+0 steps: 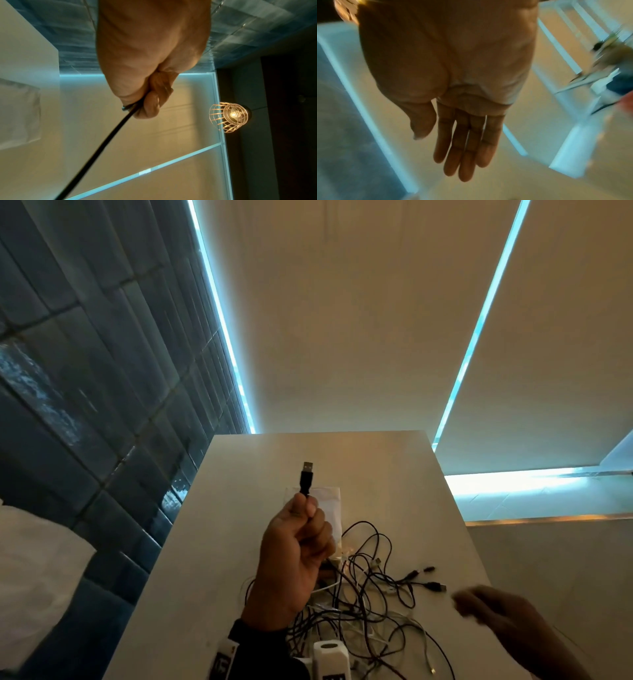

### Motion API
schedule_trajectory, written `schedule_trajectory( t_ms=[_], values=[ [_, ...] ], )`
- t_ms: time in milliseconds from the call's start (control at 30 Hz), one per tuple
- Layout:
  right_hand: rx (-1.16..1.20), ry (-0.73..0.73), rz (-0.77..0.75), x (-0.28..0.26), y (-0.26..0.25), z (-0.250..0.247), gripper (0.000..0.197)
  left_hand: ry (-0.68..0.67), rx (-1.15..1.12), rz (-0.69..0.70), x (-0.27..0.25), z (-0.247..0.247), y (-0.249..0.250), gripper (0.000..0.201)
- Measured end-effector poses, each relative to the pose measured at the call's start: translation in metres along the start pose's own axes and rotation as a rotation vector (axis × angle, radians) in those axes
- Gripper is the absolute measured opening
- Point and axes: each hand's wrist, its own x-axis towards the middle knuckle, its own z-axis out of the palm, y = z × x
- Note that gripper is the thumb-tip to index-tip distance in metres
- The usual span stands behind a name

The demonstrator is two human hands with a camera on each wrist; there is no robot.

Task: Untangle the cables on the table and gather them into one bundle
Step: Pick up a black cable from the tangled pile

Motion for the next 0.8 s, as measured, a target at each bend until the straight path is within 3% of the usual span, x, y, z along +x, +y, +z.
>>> schedule_trajectory(
  t_ms=[100, 167, 233, 300, 500, 567, 600, 700, 733, 800],
  values=[
    [0.253, -0.215, -0.224, 0.012, -0.062, 0.038, 0.028, -0.010, 0.043, -0.042, -0.001, 0.012, -0.011, 0.025],
    [0.371, -0.395, -0.261, 0.014, -0.088, 0.057, 0.030, -0.011, 0.112, -0.051, -0.003, 0.017, -0.016, 0.024],
    [0.464, -0.475, -0.250, 0.013, -0.096, 0.072, 0.028, 0.004, 0.191, -0.055, -0.003, 0.017, -0.016, 0.020],
    [0.549, -0.419, -0.209, 0.013, -0.094, 0.072, 0.025, 0.027, 0.245, -0.080, -0.002, 0.008, -0.014, 0.019],
    [0.373, -0.084, -0.177, 0.014, -0.045, 0.044, 0.037, -0.115, 0.463, -0.351, -0.005, -0.013, -0.001, 0.025],
    [0.370, -0.026, -0.110, 0.011, -0.018, 0.028, 0.062, -0.067, 0.407, -0.250, -0.003, -0.017, 0.007, 0.027],
    [0.355, -0.070, -0.081, 0.012, -0.007, 0.022, 0.060, -0.043, 0.323, -0.160, 0.000, -0.019, 0.010, 0.026],
    [0.139, -0.387, -0.102, 0.001, 0.018, 0.026, 0.020, 0.013, 0.053, 0.044, 0.007, -0.015, 0.013, 0.023],
    [0.022, -0.456, -0.104, -0.004, 0.023, 0.031, 0.020, 0.042, 0.006, 0.074, 0.008, -0.011, 0.012, 0.023],
    [-0.161, -0.532, -0.035, -0.009, 0.026, 0.037, 0.049, 0.080, -0.039, 0.095, 0.008, -0.005, 0.008, 0.024]
  ],
)
